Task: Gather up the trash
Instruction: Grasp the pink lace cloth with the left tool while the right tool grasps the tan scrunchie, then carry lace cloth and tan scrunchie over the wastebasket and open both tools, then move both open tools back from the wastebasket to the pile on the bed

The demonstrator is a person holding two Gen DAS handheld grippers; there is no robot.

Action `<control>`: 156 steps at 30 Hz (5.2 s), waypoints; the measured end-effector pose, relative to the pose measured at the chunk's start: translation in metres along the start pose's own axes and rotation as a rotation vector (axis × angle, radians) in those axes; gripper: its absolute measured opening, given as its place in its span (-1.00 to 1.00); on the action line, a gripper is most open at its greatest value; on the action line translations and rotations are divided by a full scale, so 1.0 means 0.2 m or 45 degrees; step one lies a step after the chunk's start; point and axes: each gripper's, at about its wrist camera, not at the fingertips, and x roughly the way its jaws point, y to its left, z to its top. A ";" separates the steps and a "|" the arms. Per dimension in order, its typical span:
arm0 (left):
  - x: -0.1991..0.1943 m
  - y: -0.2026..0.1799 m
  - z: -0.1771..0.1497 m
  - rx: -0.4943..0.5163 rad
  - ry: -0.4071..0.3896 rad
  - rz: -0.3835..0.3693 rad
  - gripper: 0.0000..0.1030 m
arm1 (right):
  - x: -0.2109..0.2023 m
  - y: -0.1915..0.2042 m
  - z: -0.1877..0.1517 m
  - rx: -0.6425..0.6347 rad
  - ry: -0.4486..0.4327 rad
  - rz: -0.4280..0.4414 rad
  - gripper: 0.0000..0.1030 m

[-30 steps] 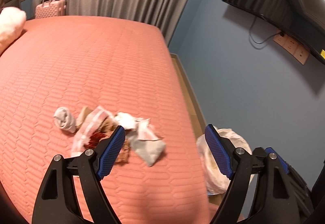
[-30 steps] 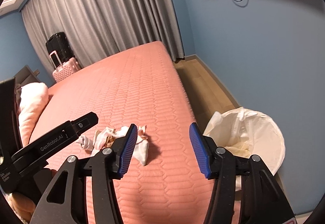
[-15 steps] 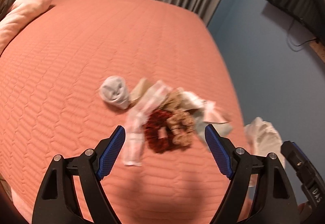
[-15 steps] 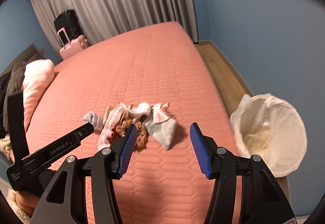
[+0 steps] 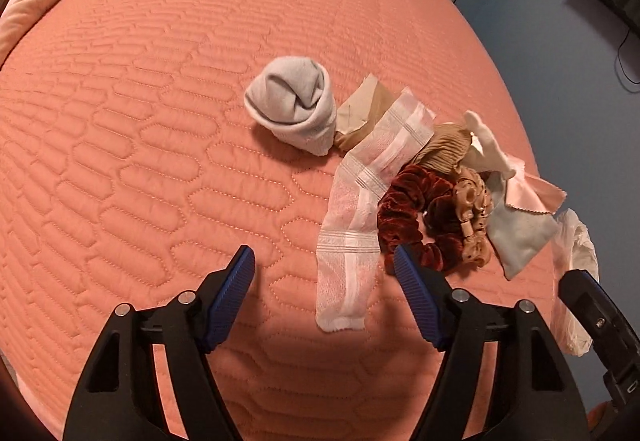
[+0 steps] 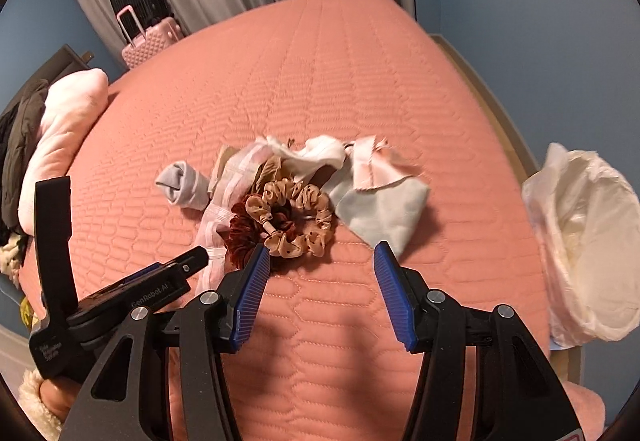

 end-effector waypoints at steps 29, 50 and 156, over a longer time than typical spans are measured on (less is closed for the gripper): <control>-0.07 -0.15 0.08 0.086 -0.071 -0.080 -0.82 | 0.35 0.00 0.05 0.076 0.124 0.028 -0.83; -0.75 -0.84 0.03 0.399 -0.409 -0.338 -0.83 | -0.62 -0.30 0.19 0.162 -0.346 0.050 -0.83; -0.73 -1.19 -0.02 0.430 -0.412 -0.424 0.23 | -0.87 -0.60 0.15 0.245 -0.432 -0.115 -0.09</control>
